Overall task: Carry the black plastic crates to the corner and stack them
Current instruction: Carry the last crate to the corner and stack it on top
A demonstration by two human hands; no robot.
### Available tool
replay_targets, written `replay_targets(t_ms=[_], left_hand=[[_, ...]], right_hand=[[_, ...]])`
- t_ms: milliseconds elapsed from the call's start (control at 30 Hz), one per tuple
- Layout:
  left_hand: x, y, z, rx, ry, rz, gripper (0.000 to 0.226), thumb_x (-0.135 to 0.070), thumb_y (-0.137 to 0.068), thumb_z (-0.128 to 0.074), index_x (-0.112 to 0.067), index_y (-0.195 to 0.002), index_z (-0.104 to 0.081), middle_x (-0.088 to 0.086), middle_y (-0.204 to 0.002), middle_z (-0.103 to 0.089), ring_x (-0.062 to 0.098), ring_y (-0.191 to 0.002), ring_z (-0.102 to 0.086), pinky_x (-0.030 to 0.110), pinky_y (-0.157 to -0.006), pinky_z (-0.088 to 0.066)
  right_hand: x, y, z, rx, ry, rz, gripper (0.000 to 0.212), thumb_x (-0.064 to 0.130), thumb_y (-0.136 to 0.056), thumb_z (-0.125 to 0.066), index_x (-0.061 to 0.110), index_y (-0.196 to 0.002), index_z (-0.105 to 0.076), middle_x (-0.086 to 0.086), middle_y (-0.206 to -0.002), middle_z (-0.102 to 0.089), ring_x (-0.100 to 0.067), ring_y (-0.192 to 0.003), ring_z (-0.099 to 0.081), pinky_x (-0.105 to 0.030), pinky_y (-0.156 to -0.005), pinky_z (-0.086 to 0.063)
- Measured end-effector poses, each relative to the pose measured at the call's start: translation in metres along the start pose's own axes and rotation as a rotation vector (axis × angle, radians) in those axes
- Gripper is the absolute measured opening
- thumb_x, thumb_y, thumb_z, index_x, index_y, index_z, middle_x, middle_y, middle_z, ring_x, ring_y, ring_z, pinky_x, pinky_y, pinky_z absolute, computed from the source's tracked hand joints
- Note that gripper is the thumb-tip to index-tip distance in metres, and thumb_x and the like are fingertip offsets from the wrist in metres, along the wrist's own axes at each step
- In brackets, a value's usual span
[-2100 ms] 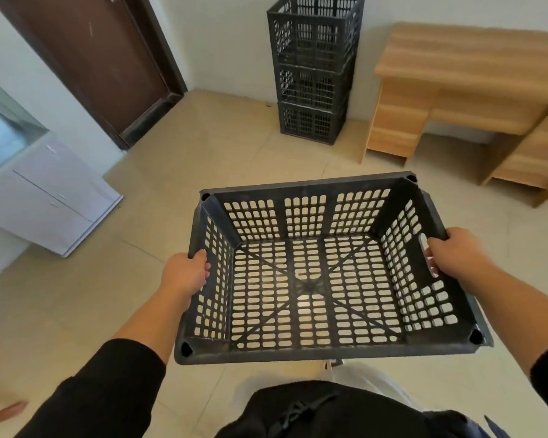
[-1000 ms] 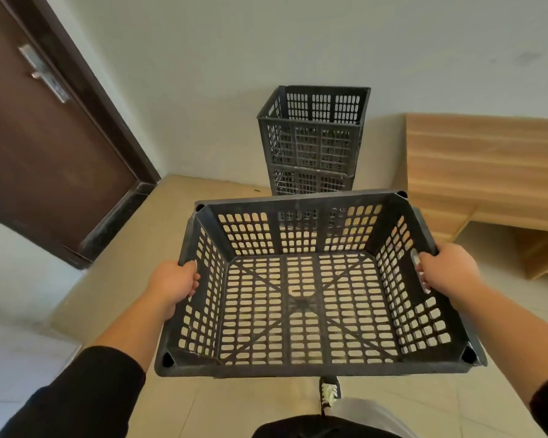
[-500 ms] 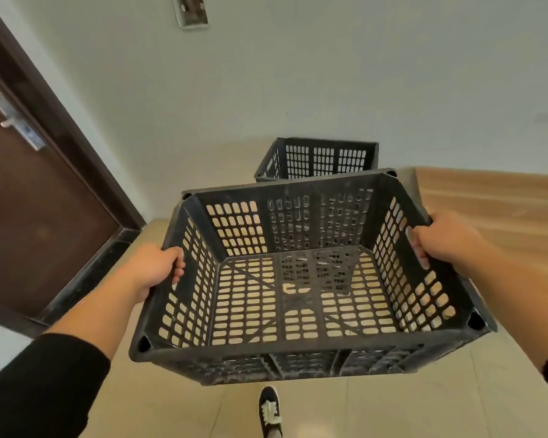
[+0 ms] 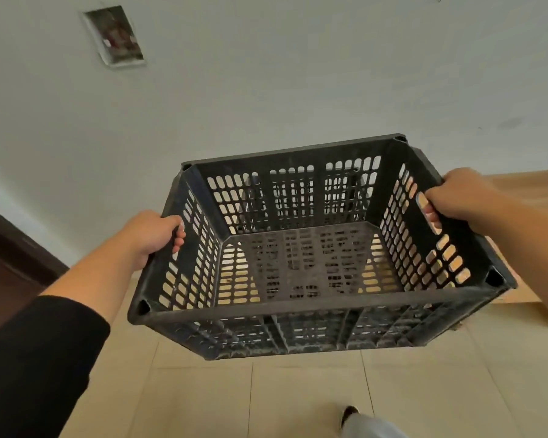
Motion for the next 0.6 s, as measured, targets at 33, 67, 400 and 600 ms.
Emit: replay_targets(t_ms=[33,67,400,600], left_hand=[[-0.01,-0.015,-0.002,0.011,-0.001,-0.004,0.03,-0.014,-0.106,-0.052,-0.005,-0.08,-0.065,0.013,-0.074,-0.064,0.022,-0.061,-0.057,0.034,-0.065,-0.053],[-0.02,-0.03,-0.004,0.018,-0.005,-0.004,0.03,-0.015,-0.106,-0.052,-0.005,-0.081,-0.065,0.013,-0.075,-0.064,0.022,-0.061,-0.057,0.034,-0.065,-0.053],[-0.125,-0.17,-0.032,0.032,-0.017,-0.03,0.037,-0.024,-0.11,-0.053,-0.003,-0.084,-0.068,0.013,-0.076,-0.066,0.021,-0.063,-0.06,0.036,-0.07,-0.053],[-0.157,-0.236,-0.046,0.034,-0.003,-0.017,0.038,-0.022,-0.11,-0.052,-0.003,-0.08,-0.066,0.012,-0.072,-0.065,0.022,-0.061,-0.059,0.036,-0.068,-0.053]], right_hand=[[0.006,-0.011,0.002,-0.007,-0.008,-0.003,0.032,0.0,-0.053,-0.074,-0.006,-0.085,-0.072,-0.028,-0.085,-0.074,-0.046,-0.084,-0.075,-0.062,-0.071,-0.065],[0.011,-0.028,0.002,-0.013,-0.021,-0.009,0.035,0.002,-0.049,-0.072,-0.006,-0.083,-0.073,-0.029,-0.085,-0.074,-0.047,-0.084,-0.075,-0.065,-0.071,-0.064],[0.078,-0.172,0.008,-0.008,-0.006,0.023,0.038,0.0,-0.038,-0.067,-0.013,-0.073,-0.074,-0.031,-0.079,-0.074,-0.05,-0.082,-0.076,-0.071,-0.075,-0.062],[0.115,-0.234,0.007,-0.038,-0.028,0.021,0.032,0.001,-0.053,-0.065,-0.007,-0.084,-0.072,-0.031,-0.086,-0.074,-0.049,-0.086,-0.075,-0.069,-0.078,-0.062]])
Point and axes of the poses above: each hand's wrist, its own y-axis away from the middle knuckle, its own z-axis out of the back of the hand, x = y × z, the point moved 10 cm from there along -y, towards the middle knuckle
